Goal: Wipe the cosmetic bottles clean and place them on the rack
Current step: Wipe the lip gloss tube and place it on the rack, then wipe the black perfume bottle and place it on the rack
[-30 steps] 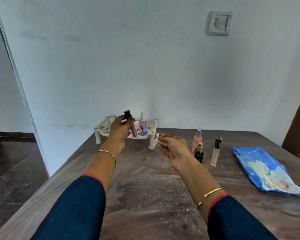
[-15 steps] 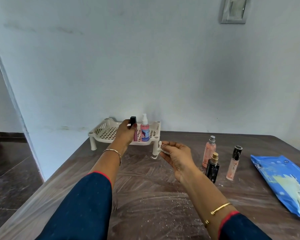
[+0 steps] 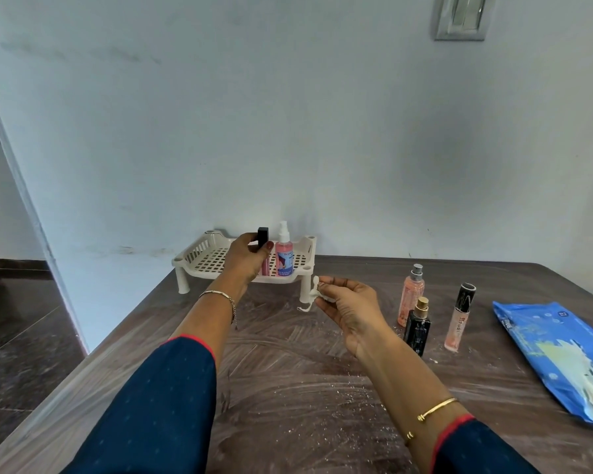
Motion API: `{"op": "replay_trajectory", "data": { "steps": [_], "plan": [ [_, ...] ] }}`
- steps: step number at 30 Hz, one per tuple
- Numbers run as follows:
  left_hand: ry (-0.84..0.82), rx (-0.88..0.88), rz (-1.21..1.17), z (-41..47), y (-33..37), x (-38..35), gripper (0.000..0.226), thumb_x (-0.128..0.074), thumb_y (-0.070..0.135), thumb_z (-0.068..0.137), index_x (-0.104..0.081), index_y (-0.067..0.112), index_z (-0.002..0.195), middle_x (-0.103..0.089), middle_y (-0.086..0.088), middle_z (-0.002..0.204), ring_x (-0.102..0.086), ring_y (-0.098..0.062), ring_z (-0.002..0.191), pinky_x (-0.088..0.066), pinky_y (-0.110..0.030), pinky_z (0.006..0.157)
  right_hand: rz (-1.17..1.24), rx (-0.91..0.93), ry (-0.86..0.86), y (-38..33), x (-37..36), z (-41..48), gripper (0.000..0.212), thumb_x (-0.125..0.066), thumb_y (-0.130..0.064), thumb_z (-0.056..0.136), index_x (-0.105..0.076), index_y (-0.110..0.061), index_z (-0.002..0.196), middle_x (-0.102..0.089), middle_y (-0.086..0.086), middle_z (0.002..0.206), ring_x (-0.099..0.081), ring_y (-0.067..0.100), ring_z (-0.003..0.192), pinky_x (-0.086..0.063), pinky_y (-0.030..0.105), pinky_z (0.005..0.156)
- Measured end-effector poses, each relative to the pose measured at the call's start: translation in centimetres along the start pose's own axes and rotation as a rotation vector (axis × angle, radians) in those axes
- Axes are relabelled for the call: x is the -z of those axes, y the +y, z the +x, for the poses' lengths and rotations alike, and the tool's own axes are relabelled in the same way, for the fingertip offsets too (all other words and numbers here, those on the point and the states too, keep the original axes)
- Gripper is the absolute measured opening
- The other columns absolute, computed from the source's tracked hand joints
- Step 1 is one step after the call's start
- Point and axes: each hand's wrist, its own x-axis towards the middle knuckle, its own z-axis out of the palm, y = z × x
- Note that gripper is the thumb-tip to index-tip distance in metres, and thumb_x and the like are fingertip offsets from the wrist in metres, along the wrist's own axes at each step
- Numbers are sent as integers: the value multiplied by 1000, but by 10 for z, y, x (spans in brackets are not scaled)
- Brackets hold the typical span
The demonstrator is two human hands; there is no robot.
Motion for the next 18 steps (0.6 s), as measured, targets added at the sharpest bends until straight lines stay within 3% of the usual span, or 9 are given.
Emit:
{"op": "replay_trajectory", "data": {
  "steps": [5, 10, 12, 15, 18],
  "plan": [
    [-25, 23, -39, -7, 9, 7, 66, -72, 23, 83, -41, 9, 140, -49, -12, 141, -49, -27, 126, -41, -41, 105, 9, 8, -3, -5, 0, -7, 10, -64, 7, 82, -66, -3, 80, -69, 9, 76, -67, 9, 59, -57, 23, 68],
    [-39, 14, -1, -20, 26, 15, 85, -77, 23, 77, -28, 16, 147, -34, -13, 151, -37, -28, 135, -38, -41, 107, 33, 12, 1, -12, 4, -22, 11, -64, 7, 82, -65, -3, 80, -68, 9, 77, -66, 11, 65, -57, 24, 70],
    [-38, 13, 5, -31, 35, 16, 88, -78, 25, 76, -26, 17, 147, -34, -11, 151, -40, -28, 133, -41, -36, 103, 45, 11, -1, -13, 9, -30, 10, -65, 7, 82, -66, -3, 81, -69, 8, 78, -66, 11, 65, -57, 23, 70],
    [-4, -14, 68, -50, 46, 11, 90, -81, 35, 72, -31, 17, 145, -38, -12, 148, -42, -29, 132, -39, -44, 107, 63, 13, 0, -14, 22, -45, 9, -66, 6, 82, -67, -2, 86, -70, 7, 79, -67, 11, 67, -57, 22, 69],
    [-11, -79, 153, -76, 56, 1, 75, -79, 38, 74, -43, 17, 136, -50, -8, 138, -47, -27, 127, -38, -42, 107, 62, 19, 22, -10, 39, -59, 10, -66, 6, 81, -67, -1, 89, -70, 8, 82, -67, 13, 72, -58, 21, 67]
  ]
}}
